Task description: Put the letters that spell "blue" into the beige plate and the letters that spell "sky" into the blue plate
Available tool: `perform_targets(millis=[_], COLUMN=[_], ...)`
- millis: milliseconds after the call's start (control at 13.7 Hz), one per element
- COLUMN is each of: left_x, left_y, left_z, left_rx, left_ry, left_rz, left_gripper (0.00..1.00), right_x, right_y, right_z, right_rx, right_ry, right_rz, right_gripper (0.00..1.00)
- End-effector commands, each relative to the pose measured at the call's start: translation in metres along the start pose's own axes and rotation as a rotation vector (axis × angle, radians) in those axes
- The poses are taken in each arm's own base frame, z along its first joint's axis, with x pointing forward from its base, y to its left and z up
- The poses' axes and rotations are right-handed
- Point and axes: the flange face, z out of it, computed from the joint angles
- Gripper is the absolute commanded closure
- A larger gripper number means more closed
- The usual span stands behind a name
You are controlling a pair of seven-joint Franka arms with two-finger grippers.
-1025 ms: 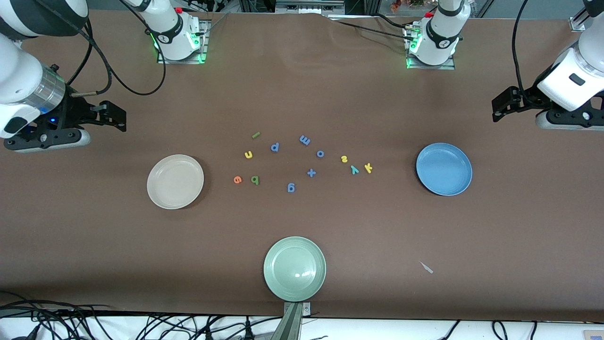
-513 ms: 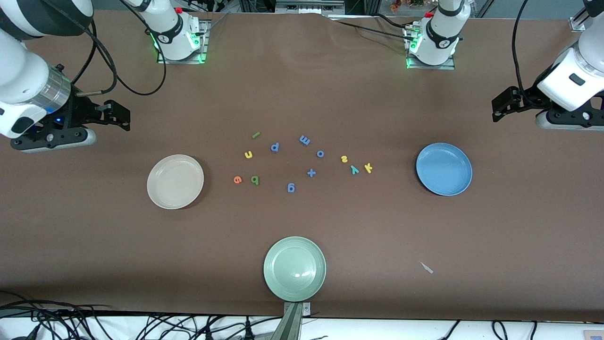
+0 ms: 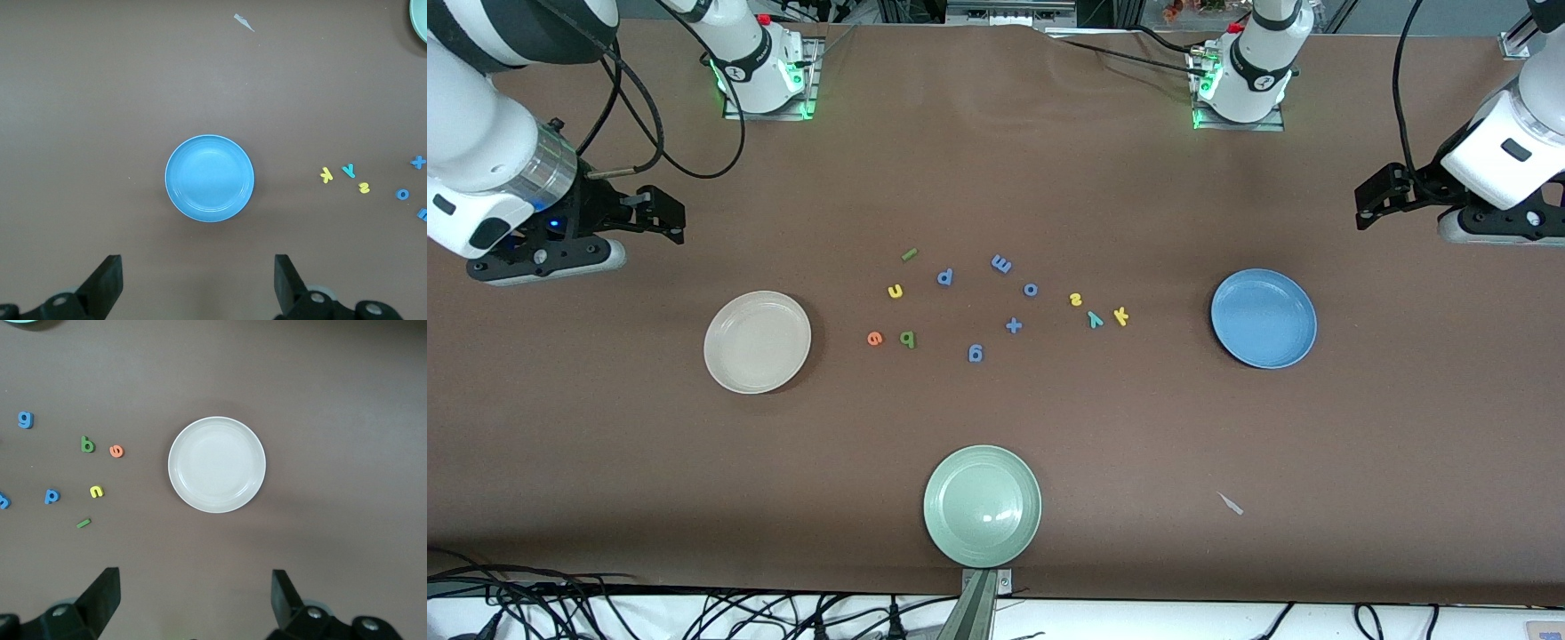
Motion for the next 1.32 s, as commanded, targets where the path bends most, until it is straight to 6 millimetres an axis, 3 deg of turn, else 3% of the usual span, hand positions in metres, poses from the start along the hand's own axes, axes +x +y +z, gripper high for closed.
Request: perform_targets(millis=[0, 293, 732, 1245], left_x=[0.000, 0.000, 0.002, 0.002], left_y=[0.003, 0.006, 0.007, 0.006], left_z=[-0.003, -0.002, -0.004, -0.004], left_rx=[-0.013, -0.011, -0.009, -0.009], left_ry=[0.010, 0.008, 0.013, 0.013], left_rz=[0.011, 0.015, 0.020, 0.017], left_gripper=[0.00, 0.00, 0.00, 0.00], right_x=[-0.006, -0.011, -0.019, -0.021], right_y=[-0.001, 0.003, 0.018, 0.023], right_z=[-0.006, -0.017, -0.014, -0.014], right_rx=[0.003, 0.008, 0.012, 0.024], right_ry=[0.001, 0.021, 0.007, 0.007], right_rz=[-0.003, 0.005, 0.033, 0.043], right_gripper=[0.00, 0.00, 0.00, 0.00])
